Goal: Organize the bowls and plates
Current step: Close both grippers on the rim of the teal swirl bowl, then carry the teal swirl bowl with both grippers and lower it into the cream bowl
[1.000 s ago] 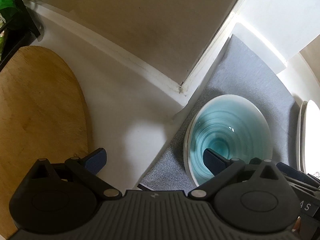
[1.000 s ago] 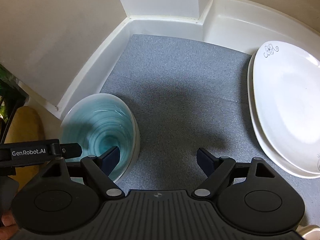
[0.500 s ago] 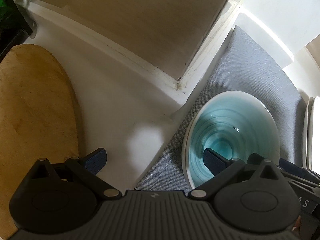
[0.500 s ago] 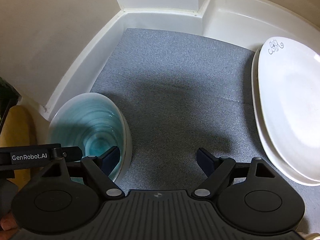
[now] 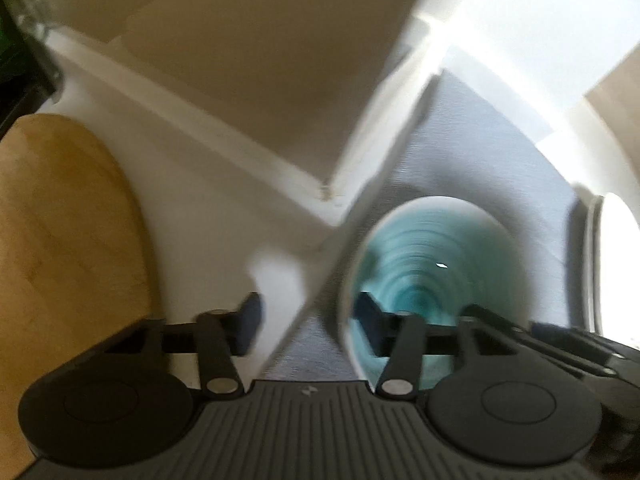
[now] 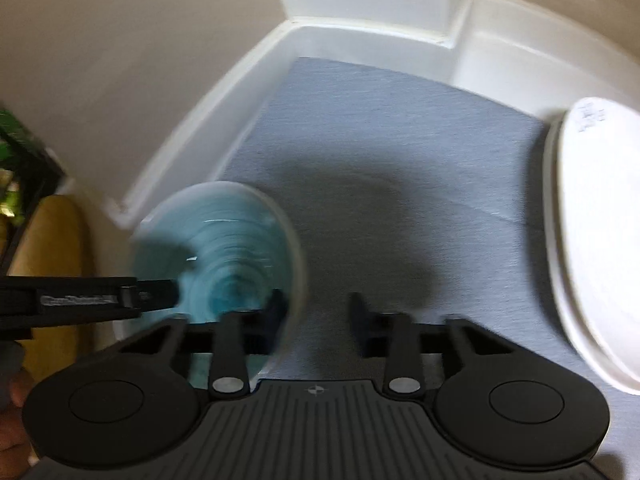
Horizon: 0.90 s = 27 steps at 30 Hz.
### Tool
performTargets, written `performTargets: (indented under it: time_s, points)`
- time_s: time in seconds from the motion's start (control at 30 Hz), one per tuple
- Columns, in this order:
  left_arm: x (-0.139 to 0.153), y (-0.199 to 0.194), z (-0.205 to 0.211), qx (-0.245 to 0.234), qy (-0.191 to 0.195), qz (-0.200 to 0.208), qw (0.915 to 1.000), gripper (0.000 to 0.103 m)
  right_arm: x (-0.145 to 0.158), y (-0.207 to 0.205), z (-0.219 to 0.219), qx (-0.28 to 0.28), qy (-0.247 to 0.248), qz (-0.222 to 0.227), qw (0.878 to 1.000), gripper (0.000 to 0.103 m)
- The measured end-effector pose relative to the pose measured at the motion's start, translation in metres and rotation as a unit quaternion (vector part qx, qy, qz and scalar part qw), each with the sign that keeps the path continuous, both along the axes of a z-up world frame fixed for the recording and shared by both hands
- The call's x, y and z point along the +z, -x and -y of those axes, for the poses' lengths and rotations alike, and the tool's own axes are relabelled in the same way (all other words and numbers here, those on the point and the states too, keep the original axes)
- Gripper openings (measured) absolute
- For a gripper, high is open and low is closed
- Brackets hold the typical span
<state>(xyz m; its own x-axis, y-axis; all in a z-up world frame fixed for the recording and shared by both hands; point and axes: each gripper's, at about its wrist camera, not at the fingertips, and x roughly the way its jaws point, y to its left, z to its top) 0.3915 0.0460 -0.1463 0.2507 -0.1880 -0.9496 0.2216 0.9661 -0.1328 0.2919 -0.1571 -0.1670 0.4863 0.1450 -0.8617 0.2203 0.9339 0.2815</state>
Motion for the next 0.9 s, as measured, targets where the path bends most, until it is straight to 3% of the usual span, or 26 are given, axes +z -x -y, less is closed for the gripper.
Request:
performTargets:
  time_s: [0.03,0.1,0.3,0.57,0.9]
  points:
    - [0.001,0.001,0.002,-0.005,0.009,-0.004,0.9999,0.023,0.001,0.0,-0.003,0.004,-0.005,0.002,1.0,0.014]
    - [0.004,0.002,0.007,-0.01,0.019,-0.01,0.9997,0.011,0.004,-0.001,-0.01,0.014,0.013,0.002,1.0,0.014]
    - [0.007,0.009,0.004,-0.015,0.033,-0.015,0.9992,0.011,0.007,0.005,-0.009,0.008,0.007,0.006,1.0,0.014]
    - [0.024,0.02,0.005,-0.036,0.048,0.009,0.9981,0.011,0.025,0.028,0.0,-0.011,0.012,0.03,0.999,0.014]
    - [0.065,0.057,0.032,-0.091,0.079,0.047,0.9916,0.011,0.062,0.075,0.02,-0.063,0.031,0.075,0.995,0.014]
